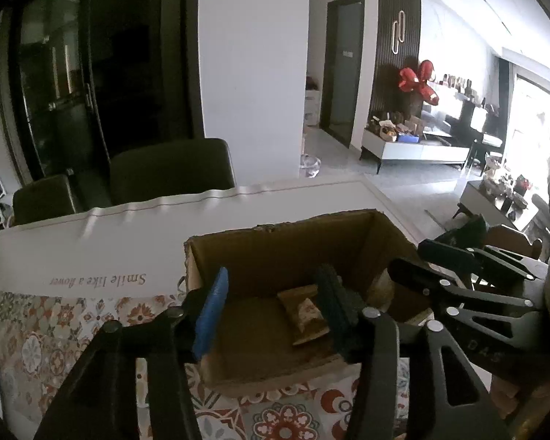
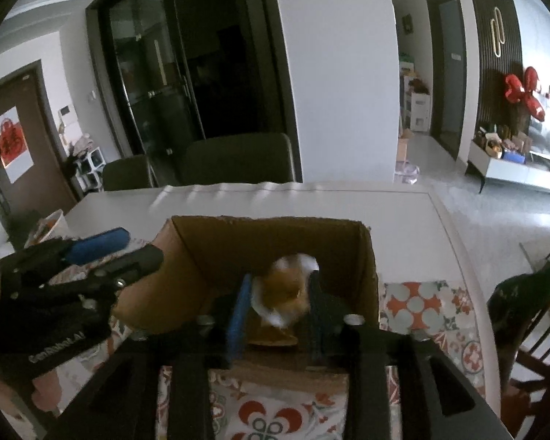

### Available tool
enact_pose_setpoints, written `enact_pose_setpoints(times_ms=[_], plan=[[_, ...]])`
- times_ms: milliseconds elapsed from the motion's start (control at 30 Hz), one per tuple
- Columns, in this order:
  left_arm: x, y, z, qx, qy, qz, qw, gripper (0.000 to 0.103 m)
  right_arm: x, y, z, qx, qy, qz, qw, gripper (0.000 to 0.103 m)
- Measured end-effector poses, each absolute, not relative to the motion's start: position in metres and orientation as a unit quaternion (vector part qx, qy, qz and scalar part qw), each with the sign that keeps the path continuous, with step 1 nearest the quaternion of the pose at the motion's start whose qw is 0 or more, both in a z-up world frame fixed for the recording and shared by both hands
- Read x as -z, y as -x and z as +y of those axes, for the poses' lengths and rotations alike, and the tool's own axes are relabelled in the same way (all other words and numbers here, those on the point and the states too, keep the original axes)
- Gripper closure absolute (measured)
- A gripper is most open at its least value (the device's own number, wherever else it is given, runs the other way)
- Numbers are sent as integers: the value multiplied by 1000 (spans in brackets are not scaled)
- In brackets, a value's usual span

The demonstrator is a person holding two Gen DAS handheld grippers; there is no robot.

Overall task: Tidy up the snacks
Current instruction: 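Open left tool to drop the red bar while right tool releases the gold ball into the box, then move left tool to the white-and-gold bar while right tool reaches the black chocolate bar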

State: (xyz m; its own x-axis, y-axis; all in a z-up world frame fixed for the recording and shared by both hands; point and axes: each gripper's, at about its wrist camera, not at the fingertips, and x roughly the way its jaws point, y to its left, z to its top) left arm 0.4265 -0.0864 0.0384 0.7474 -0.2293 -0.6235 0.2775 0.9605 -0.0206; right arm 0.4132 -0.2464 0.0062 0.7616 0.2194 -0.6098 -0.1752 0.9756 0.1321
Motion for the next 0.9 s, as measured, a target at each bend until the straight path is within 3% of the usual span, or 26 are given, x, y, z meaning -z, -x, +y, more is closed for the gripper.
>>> enact_pose_setpoints(times_ms=[433, 900], plan=[[-43, -375, -81, 107, -41, 317, 942, 40, -15, -371, -241, -121, -7, 316, 941, 61], [-9, -324, -69, 93, -23, 372, 923, 40, 6, -328, -224, -146, 42, 355, 922, 61]])
